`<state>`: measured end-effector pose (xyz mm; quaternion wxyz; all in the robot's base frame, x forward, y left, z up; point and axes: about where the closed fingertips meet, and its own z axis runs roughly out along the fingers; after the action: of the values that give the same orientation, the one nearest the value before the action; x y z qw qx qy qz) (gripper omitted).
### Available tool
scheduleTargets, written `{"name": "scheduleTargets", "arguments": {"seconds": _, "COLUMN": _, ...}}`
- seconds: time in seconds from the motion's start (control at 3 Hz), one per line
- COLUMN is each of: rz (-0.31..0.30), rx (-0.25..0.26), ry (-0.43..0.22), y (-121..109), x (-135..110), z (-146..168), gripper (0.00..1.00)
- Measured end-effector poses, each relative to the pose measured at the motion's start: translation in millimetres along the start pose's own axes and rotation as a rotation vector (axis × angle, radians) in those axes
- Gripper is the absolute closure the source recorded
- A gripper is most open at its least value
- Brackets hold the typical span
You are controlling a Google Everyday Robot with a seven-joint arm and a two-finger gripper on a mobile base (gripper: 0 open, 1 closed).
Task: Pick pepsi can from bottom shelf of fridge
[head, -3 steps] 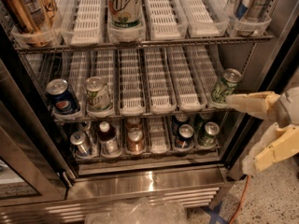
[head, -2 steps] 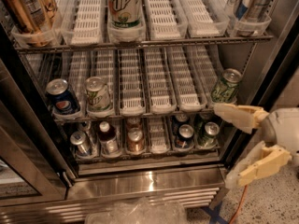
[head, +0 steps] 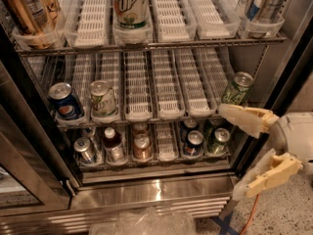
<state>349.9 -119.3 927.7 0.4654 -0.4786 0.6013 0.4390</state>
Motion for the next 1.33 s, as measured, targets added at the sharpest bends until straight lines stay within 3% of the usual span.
{"name": "scheduleTargets", "arguments": {"seconds": 0.33, "rz": 0.0, "rx": 0.017, "ry": -0.032, "y": 1, "x": 0, "z": 4, "gripper": 0.0}}
{"name": "scheduleTargets", "arguments": {"seconds": 0.67, "rz": 0.01, "rx": 0.027, "ry": -0.156, "y": -8, "x": 11, "z": 33, "gripper": 0.0}}
{"name": "scheduleTargets", "arguments": {"seconds": 1.0, "rz": 0.035, "rx": 0.083, "ry": -0.336, "y": -19, "x": 26, "z": 67, "gripper": 0.0}}
{"name": "scheduleTargets", "arguments": {"seconds": 1.33, "rz": -0.017, "rx": 0.087, "ry": -0.383, "y": -19, "x": 15, "z": 80, "gripper": 0.0}}
